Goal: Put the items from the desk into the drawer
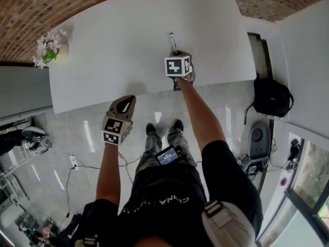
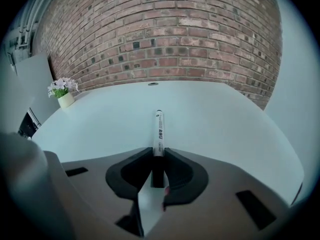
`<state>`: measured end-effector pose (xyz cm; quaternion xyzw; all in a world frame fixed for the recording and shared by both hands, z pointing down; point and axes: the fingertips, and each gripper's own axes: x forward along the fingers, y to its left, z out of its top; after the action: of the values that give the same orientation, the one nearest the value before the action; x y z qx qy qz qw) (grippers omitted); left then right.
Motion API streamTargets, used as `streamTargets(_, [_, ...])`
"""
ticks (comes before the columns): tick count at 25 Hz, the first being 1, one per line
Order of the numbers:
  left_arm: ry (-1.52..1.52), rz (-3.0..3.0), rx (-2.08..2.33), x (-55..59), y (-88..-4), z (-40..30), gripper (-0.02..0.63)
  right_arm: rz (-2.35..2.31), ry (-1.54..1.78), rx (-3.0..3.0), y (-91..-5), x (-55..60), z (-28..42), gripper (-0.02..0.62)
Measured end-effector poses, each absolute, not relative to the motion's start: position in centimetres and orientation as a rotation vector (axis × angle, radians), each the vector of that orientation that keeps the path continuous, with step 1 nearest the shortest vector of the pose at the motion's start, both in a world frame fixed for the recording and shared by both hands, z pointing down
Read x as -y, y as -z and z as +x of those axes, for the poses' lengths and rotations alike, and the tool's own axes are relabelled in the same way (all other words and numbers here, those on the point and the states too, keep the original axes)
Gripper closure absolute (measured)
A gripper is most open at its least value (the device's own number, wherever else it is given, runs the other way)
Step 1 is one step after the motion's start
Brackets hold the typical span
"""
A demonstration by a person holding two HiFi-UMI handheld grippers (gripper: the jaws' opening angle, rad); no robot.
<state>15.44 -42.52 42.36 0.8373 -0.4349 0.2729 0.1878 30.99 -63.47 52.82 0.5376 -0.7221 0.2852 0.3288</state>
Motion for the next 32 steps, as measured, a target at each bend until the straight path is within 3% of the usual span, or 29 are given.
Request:
streamTargets(13, [-0.757,2.36,1.288,41.6,-40.2,13.3,0.594,1.365,-0.751,1.929,-50.4,60.8,31.0,0.522])
streamTargets(20, [-0.722,2.384,1.339,41.4,-36.8,12.3,0.594,1.311,-0.83,2.041,-43.7,55.6,30.3,0.522])
streamTargets(25, [-0.685,2.432,1.344,41.0,-34.7,12.6,0.594,1.379,-0.61,2.125,-37.5,52.9,31.3,0.522])
streamTargets(32, [-0.648,2.474,1.345,40.3,-33.2,13.3,0.594,1.374,-0.583,2.218,-33.7,46.5,31.0,0.522])
